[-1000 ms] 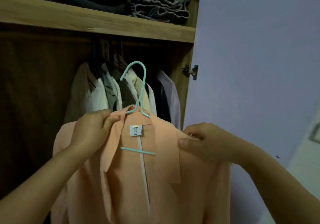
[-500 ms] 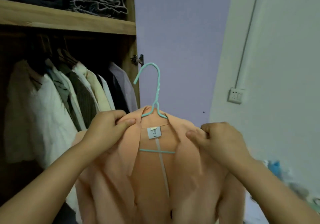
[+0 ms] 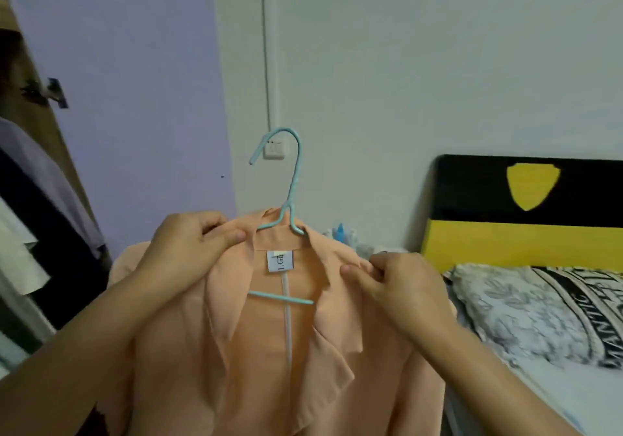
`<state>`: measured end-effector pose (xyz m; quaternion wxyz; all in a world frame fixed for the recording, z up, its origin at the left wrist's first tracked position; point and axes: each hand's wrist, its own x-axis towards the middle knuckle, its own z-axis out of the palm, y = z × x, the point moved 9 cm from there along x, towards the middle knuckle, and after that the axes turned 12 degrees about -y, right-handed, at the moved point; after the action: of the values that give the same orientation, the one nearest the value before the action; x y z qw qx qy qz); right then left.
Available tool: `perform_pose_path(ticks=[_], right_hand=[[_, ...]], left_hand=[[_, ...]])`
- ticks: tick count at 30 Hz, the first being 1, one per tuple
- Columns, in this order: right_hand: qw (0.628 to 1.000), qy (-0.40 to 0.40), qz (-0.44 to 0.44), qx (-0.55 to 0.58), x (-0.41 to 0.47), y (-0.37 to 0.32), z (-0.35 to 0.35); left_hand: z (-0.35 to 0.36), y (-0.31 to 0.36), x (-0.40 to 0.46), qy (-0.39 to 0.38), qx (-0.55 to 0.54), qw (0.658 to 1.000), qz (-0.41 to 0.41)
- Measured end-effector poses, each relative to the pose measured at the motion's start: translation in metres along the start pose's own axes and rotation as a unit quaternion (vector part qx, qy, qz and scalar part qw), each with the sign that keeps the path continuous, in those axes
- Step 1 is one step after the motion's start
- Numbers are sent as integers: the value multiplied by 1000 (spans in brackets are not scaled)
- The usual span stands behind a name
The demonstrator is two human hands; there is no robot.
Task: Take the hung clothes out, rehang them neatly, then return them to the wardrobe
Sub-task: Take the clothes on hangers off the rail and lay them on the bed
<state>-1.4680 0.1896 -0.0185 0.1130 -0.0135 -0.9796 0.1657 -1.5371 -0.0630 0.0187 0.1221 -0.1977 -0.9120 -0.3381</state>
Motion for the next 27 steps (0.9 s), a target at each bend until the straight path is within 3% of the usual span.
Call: perform_pose_path(ticks=[14, 27], right_hand=[[970, 47, 238, -36, -233, 199, -78], [899, 90, 429, -23, -427, 344, -133]], left_hand=[[202, 207, -53, -193, -96, 967, 132], [364, 406, -127, -327, -102, 904, 256]])
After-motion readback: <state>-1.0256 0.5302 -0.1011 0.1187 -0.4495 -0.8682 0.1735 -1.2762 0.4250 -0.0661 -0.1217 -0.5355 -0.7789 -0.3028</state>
